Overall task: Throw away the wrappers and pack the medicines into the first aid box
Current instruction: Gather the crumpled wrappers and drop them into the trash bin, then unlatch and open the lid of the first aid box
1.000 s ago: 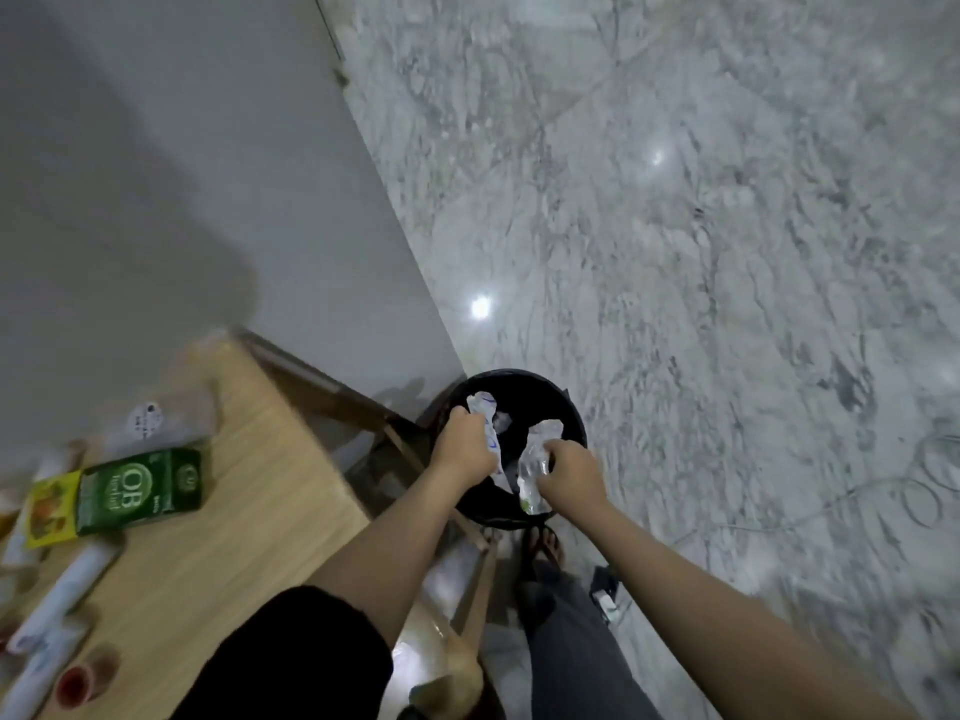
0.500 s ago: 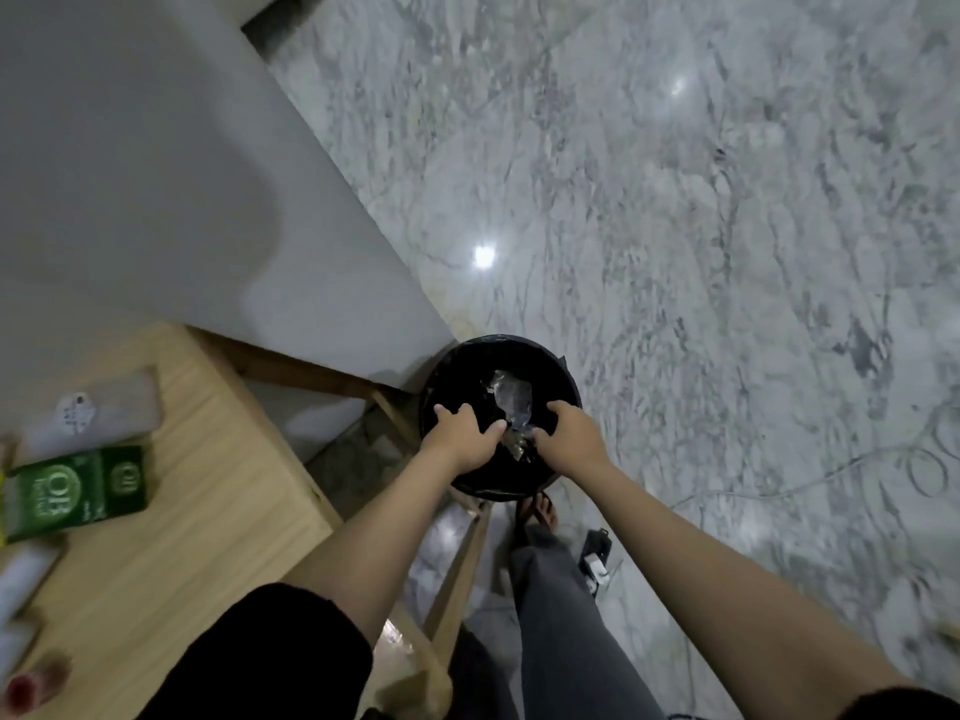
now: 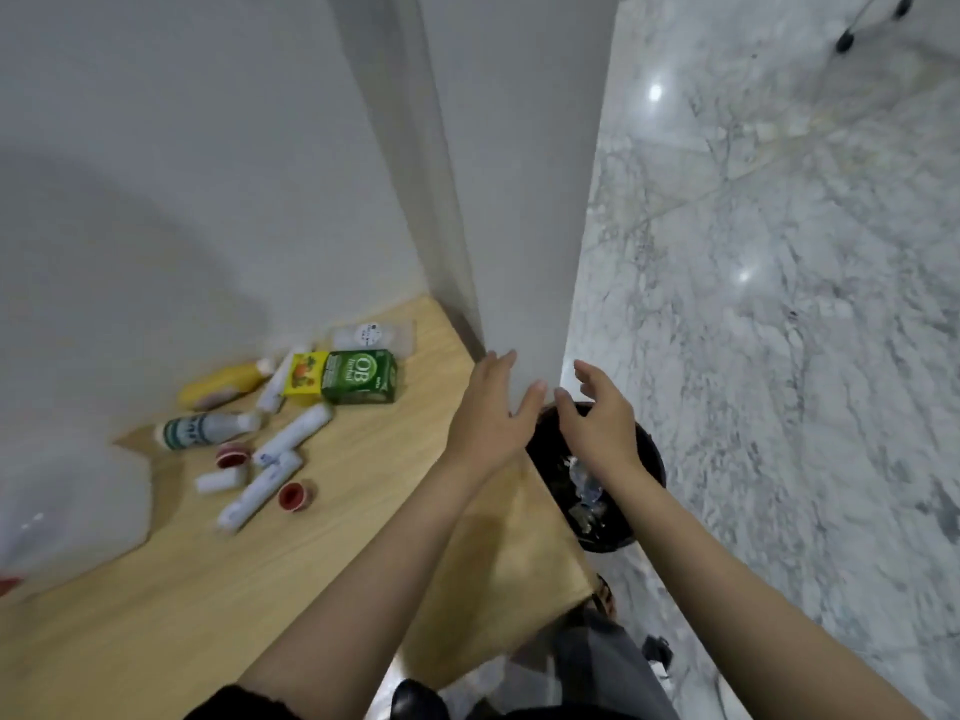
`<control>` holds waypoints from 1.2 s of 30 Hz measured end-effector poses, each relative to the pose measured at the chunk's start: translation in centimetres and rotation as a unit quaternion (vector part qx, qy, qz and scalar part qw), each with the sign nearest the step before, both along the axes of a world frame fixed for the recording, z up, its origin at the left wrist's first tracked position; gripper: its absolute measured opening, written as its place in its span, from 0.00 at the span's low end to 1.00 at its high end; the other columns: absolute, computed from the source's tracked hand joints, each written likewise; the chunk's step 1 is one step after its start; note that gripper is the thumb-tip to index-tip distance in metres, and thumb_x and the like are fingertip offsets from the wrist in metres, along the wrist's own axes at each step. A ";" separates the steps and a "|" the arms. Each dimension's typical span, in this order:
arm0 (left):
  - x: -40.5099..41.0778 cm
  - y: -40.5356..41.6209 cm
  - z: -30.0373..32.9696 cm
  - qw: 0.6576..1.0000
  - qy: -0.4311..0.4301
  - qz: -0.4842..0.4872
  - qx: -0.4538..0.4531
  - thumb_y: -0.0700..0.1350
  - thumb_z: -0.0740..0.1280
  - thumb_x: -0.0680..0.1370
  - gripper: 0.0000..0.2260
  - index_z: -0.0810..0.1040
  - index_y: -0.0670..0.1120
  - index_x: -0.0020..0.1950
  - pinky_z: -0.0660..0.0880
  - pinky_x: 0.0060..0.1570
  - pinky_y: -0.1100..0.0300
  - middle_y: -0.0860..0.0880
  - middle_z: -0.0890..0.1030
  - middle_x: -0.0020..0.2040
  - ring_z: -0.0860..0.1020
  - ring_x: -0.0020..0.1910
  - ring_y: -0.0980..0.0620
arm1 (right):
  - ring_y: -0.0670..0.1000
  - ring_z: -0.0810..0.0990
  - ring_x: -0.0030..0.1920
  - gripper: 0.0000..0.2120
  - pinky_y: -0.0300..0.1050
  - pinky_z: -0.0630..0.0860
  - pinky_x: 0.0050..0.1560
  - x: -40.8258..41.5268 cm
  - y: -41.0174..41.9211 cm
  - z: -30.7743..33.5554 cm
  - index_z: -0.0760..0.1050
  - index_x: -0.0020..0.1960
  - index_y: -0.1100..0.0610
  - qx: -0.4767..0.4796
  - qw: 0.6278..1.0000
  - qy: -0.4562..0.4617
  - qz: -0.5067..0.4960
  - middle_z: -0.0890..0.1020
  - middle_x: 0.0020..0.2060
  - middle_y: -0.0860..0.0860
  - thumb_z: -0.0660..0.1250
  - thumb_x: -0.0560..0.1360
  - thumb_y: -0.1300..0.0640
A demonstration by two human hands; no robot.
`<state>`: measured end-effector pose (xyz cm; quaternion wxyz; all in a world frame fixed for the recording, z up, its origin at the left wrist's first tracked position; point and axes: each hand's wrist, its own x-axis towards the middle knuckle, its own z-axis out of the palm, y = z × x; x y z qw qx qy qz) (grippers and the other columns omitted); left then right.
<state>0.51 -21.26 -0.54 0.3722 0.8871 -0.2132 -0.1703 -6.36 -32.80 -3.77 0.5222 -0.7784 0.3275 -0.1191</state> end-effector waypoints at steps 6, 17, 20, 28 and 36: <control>-1.6 14.5 2.3 0.994 -0.062 0.078 -0.044 0.58 0.60 0.78 0.26 0.65 0.48 0.73 0.67 0.67 0.51 0.47 0.65 0.73 0.66 0.71 0.50 | 0.52 0.74 0.64 0.22 0.40 0.67 0.59 0.4 12.5 3.8 0.68 0.69 0.56 -0.063 0.994 -0.056 0.074 0.74 0.66 0.51 0.65 0.76 0.54; -3.9 36.6 2.7 0.962 -0.143 0.227 -0.053 0.53 0.63 0.78 0.22 0.68 0.48 0.70 0.62 0.62 0.63 0.47 0.66 0.72 0.65 0.71 0.51 | 0.53 0.76 0.61 0.18 0.46 0.72 0.59 2.1 32.3 4.8 0.73 0.65 0.57 -0.106 0.954 -0.125 0.251 0.79 0.61 0.54 0.66 0.75 0.61; -3.7 41.0 2.3 0.946 -0.173 0.272 -0.034 0.53 0.64 0.78 0.21 0.70 0.48 0.70 0.61 0.62 0.63 0.47 0.67 0.72 0.65 0.71 0.50 | 0.52 0.73 0.64 0.17 0.42 0.66 0.63 3.8 35.5 5.1 0.74 0.63 0.57 -0.131 0.934 -0.142 0.302 0.78 0.61 0.53 0.67 0.75 0.61; -0.4 49.4 1.4 0.904 -0.238 0.356 0.019 0.47 0.72 0.72 0.25 0.72 0.52 0.68 0.66 0.59 0.54 0.48 0.64 0.73 0.62 0.70 0.44 | 0.60 0.64 0.70 0.22 0.59 0.61 0.68 10.6 41.1 4.8 0.69 0.68 0.45 -0.279 0.844 -0.167 0.427 0.67 0.71 0.57 0.66 0.75 0.51; 3.8 52.1 -0.5 0.903 -0.254 0.333 0.094 0.44 0.75 0.68 0.30 0.69 0.59 0.68 0.60 0.68 0.35 0.49 0.62 0.75 0.59 0.74 0.44 | 0.58 0.63 0.72 0.22 0.57 0.63 0.68 15.3 41.5 2.7 0.69 0.67 0.42 -0.266 0.831 -0.188 0.451 0.64 0.73 0.54 0.67 0.75 0.52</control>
